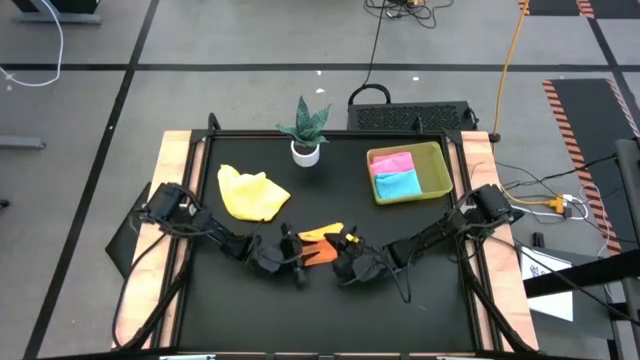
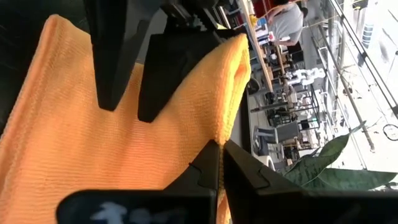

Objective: Fold microfiber towels
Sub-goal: Fold the orange microfiber cloth

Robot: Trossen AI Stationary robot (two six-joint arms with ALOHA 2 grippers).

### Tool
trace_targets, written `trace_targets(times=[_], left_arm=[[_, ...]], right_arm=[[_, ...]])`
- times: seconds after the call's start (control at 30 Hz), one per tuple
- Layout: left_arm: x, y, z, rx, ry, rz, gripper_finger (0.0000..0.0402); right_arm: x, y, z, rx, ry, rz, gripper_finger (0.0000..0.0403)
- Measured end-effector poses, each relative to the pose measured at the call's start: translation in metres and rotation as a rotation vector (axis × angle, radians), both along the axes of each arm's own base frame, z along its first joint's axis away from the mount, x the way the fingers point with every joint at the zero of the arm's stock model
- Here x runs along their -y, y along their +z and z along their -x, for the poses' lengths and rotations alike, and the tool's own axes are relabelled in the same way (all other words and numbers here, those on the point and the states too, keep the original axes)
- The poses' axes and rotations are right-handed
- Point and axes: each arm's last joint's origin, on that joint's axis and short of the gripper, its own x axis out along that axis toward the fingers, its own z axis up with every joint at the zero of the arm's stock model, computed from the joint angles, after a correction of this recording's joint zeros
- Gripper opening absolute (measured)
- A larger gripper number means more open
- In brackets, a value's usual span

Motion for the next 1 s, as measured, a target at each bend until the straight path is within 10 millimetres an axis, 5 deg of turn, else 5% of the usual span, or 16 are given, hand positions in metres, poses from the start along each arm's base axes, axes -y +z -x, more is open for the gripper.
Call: trace_targets(times=[0.27, 0.67, 1.0], left_arm=[[-0.013, -0.003, -0.003, -0.031, 0.042, -0.010, 0.0133], [-0.010, -0.013, 0.000, -0.100, -0.021, 0.024, 0.0133], [-0.001, -0.037, -0.003, -0.061, -0.077, 0.048, 0.0133]], right_arm=[[0.008, 0.000, -0.003, 0.000, -0.023, -0.003, 0.0004], [0.047, 0.000, -0.013, 0.002, -0.135, -0.006, 0.0004], [0.041, -0.001, -0.011, 0.010, -0.126, -0.033, 0.0004]])
